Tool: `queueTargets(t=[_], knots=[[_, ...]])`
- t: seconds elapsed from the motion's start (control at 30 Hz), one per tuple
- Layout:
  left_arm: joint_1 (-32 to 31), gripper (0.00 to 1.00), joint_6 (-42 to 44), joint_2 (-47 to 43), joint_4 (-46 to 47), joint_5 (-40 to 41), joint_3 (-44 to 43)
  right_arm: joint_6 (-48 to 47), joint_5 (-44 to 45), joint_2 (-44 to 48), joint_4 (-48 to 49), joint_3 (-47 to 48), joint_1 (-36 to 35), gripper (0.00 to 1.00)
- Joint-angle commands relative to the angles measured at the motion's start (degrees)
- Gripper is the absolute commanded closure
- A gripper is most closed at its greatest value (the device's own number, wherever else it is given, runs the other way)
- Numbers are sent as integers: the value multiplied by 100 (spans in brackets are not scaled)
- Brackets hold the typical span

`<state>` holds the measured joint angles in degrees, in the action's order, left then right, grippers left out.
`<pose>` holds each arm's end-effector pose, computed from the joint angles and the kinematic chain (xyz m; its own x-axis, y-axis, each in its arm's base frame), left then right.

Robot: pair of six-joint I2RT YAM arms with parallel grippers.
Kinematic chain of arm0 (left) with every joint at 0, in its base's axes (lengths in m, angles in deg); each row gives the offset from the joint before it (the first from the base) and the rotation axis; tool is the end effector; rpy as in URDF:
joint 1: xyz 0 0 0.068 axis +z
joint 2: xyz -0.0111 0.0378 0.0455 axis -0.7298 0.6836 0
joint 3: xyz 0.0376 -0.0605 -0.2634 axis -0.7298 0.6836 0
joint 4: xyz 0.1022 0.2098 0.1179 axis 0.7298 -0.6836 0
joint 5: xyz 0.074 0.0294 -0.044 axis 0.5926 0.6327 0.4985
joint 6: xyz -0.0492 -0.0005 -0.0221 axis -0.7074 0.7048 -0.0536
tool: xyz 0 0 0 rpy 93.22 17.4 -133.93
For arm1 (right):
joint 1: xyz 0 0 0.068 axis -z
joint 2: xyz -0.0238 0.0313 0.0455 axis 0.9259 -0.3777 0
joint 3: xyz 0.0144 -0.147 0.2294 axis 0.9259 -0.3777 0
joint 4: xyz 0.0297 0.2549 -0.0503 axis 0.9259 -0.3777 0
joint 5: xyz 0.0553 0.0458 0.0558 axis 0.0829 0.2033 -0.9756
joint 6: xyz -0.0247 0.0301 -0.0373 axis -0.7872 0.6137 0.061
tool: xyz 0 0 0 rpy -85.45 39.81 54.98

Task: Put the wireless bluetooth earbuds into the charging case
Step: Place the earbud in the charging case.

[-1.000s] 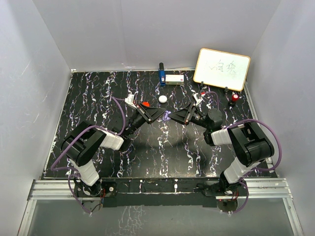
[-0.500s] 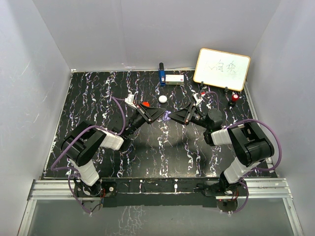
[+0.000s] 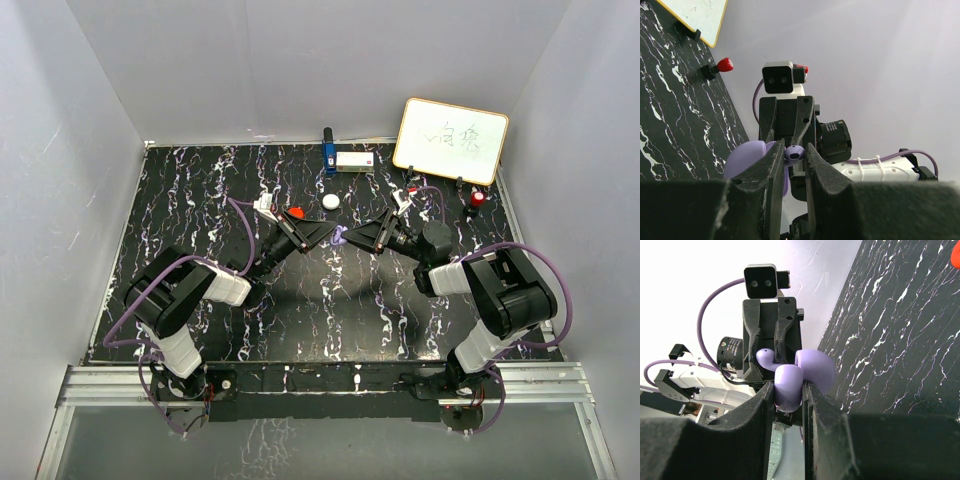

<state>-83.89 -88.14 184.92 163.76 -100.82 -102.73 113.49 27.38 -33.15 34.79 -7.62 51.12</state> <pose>0.2415 -0.1931 0.2092 -0.6709 -0.6693 -0.3191 0.4737 -0.0559 -0.8789 0.2688 0.1074 0.1891 -0.8320 0.4466 -0.3292 -0.3293 0.0801 0.9408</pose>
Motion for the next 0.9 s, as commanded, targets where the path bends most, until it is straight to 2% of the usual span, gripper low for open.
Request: queueTargets(t=[0.0,0.87], knots=[[-41,100,29,-61,1275,5,49,37,-10,1,523,-13,34,100],[-47,100,234,21,1197,48,202,43,-26,1,541,-4,36,100]])
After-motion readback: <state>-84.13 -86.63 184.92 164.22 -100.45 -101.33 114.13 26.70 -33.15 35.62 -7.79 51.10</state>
